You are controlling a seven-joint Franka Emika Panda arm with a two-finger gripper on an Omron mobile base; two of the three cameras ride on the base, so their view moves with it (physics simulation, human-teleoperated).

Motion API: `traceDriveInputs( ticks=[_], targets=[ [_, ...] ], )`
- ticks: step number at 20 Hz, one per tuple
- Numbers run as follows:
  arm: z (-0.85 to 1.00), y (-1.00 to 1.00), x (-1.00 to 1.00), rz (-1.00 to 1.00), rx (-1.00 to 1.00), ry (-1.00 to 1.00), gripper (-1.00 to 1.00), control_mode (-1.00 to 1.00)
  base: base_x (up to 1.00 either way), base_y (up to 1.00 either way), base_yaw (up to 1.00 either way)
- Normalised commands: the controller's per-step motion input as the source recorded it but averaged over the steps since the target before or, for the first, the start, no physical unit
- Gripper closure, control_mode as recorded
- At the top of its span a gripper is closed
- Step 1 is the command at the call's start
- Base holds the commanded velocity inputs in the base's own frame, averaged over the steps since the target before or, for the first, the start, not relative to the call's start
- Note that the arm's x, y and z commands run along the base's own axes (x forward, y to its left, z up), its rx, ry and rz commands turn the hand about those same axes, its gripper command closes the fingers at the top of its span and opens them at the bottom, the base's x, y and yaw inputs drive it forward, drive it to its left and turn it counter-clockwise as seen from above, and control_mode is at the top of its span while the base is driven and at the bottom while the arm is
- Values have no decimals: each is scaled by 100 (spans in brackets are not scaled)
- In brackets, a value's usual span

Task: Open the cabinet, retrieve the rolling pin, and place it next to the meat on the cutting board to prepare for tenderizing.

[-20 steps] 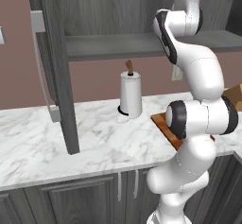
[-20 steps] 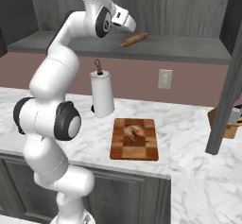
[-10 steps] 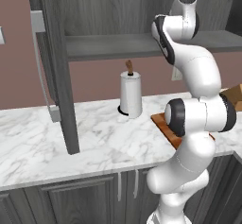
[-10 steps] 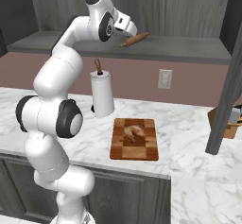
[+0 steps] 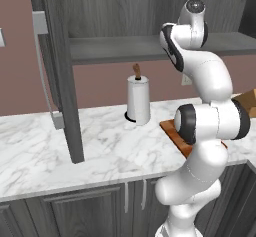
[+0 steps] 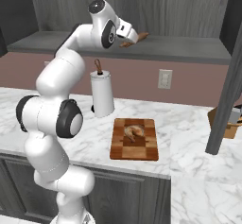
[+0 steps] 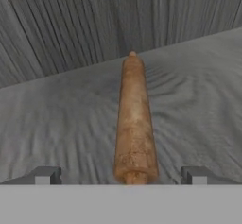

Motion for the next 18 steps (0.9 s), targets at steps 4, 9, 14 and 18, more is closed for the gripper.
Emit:
traceDriveInputs(
  ticks=[4,9,14,18],
  targets=[
    [-15,-2,17,0,0,0,-100,-100,0,0,0],
    [-14,-3,16,0,0,0,-100,-100,0,0,0],
    [-21,-2,15,0,0,0,100,-100,0,0,0],
    [-29,0,14,0,0,2,100,-100,0,0,0]
  ],
)
